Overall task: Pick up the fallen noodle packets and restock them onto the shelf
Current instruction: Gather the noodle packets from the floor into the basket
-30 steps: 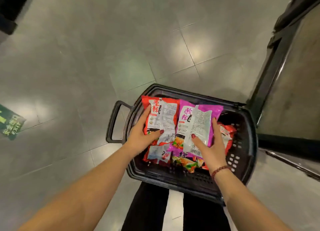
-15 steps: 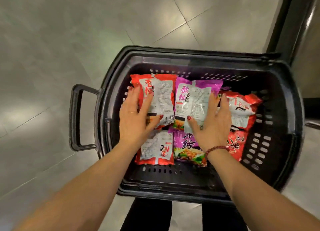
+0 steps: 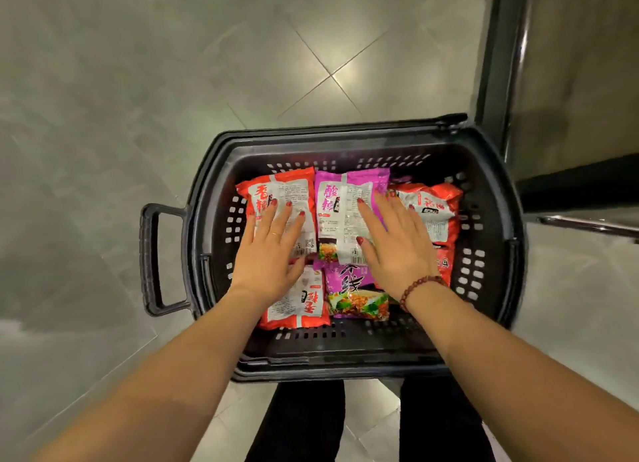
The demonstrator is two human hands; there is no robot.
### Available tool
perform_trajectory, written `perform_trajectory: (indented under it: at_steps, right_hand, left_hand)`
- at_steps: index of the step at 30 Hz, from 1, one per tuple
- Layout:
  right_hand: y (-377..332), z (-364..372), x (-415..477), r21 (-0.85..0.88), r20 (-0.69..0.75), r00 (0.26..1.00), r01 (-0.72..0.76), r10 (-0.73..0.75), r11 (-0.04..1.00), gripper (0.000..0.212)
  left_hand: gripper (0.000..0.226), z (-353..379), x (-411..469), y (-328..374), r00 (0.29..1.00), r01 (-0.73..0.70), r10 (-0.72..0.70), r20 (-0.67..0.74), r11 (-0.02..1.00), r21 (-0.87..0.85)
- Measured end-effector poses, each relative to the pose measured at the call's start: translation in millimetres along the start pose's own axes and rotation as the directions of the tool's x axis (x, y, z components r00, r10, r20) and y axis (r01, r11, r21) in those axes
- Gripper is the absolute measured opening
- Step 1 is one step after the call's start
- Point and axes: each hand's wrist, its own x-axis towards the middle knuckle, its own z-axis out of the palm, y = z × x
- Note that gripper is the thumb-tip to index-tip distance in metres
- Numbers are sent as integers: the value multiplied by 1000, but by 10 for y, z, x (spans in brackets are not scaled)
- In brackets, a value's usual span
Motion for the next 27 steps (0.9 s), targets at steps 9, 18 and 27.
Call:
perform_trajectory:
  at_steps: [9,18,27]
  right_hand:
    - [141,-1617,-1405,141,-191,952,-216,241,966,50]
    - [559,-2474,-3259,318,-396,781,-377,483,870,53]
    - [1659,-2691,-5263,501,-489,508,-501,709,705,49]
  left_hand:
    - [59,-1572,-824,779,930,-298,250,-269,942,-154]
    - [52,-2675,-1616,2381,749,-604,515,-417,789,-111]
    - [53,-2920,-2223,4588,527,-796,778,-343,592,121]
